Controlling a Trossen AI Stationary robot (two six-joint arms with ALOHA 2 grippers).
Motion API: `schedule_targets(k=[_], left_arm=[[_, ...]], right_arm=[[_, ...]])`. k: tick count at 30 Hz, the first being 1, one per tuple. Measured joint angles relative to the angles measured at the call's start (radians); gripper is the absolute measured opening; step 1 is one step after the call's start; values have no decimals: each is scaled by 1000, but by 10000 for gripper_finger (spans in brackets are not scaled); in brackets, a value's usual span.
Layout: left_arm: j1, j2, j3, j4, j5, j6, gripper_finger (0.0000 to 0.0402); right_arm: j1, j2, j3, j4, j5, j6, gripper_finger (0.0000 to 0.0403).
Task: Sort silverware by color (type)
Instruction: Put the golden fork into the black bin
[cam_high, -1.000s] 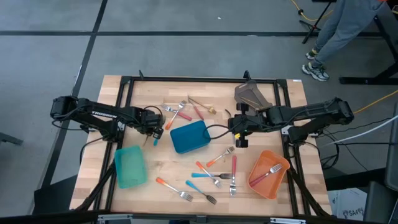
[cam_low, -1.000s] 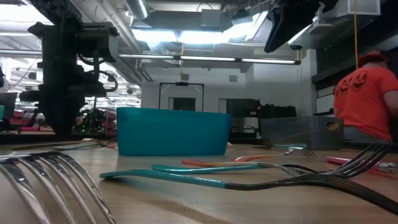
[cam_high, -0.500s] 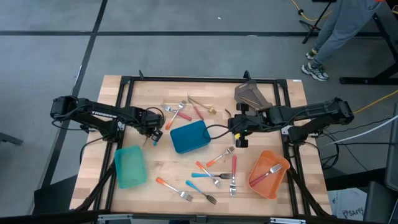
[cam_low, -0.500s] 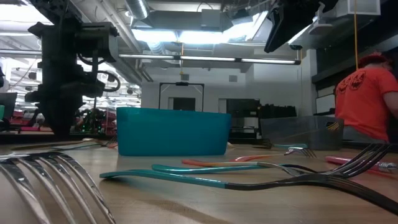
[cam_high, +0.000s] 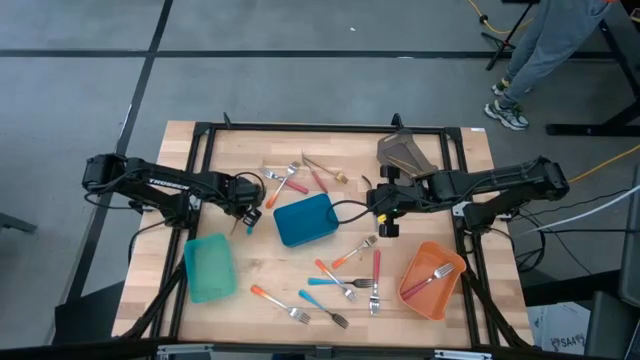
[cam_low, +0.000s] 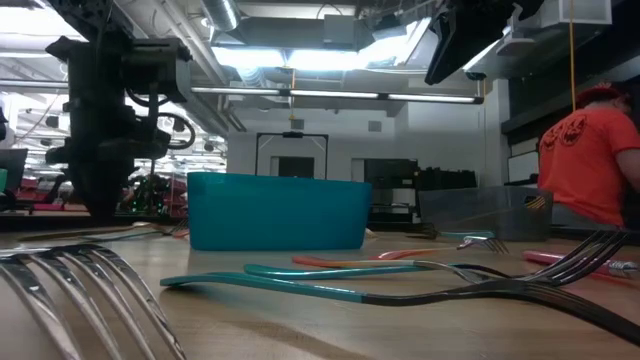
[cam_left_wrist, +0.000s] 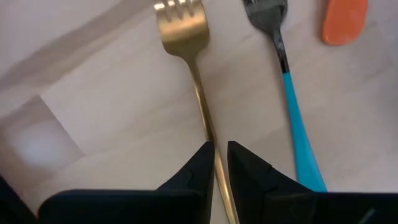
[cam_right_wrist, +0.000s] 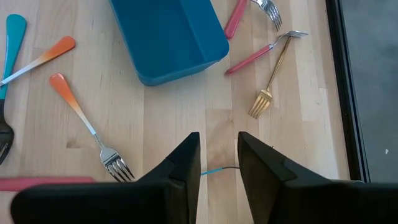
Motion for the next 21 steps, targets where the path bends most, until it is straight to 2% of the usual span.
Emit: schedule_targets(k=[21], left_arm=[[0, 0, 0, 0, -3, 27, 39]], right_arm=[[0, 0, 0, 0, 0, 0, 97]])
